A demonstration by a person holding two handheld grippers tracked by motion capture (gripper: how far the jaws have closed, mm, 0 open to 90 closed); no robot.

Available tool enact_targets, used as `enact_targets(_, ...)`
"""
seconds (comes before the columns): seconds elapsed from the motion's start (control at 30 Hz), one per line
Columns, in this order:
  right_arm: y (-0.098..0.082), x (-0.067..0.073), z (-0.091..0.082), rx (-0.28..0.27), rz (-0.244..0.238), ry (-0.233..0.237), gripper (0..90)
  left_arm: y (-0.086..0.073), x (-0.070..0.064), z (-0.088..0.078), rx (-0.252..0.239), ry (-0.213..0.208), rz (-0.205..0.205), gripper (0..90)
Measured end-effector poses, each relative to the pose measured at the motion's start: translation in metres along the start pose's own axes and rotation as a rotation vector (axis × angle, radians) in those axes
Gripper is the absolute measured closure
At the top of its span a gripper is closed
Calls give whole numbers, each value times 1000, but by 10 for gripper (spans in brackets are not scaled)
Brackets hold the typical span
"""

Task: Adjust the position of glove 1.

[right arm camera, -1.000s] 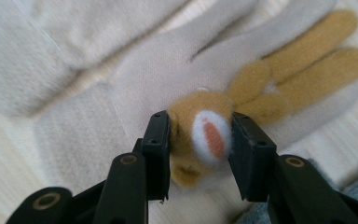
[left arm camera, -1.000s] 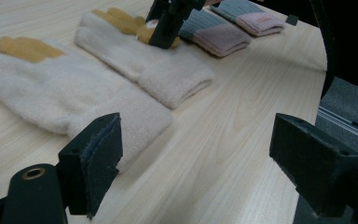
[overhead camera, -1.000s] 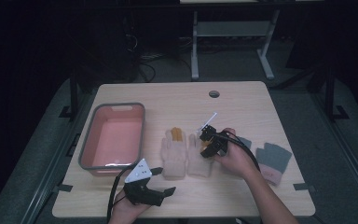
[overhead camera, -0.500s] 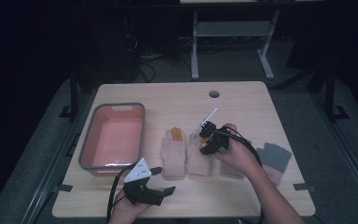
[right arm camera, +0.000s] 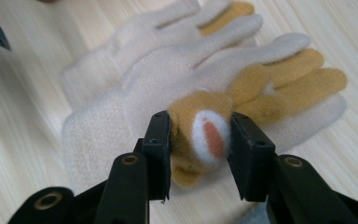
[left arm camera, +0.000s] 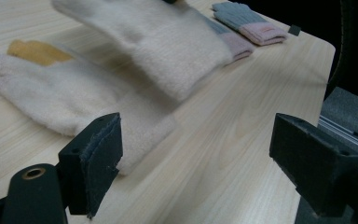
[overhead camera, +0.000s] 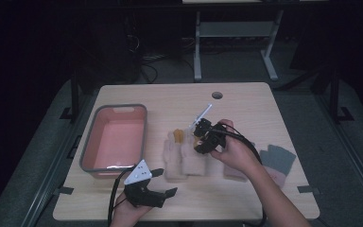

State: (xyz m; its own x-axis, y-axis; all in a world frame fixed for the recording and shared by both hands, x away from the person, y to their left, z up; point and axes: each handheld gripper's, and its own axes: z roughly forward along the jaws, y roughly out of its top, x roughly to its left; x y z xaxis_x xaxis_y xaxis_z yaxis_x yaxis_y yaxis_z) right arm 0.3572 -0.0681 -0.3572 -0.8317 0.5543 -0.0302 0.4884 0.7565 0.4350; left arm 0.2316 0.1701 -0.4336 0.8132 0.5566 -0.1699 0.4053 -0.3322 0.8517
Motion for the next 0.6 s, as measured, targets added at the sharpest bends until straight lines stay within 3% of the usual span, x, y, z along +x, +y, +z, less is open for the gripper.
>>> enact_targets(0.4, 32, 18, 19, 8, -77, 29, 618, 0, 1, -2, 0, 0, -2, 171)
enact_targets(0.6, 39, 20, 28, 15, -78, 44, 617, 0, 0, -2, -7, 1, -6, 171)
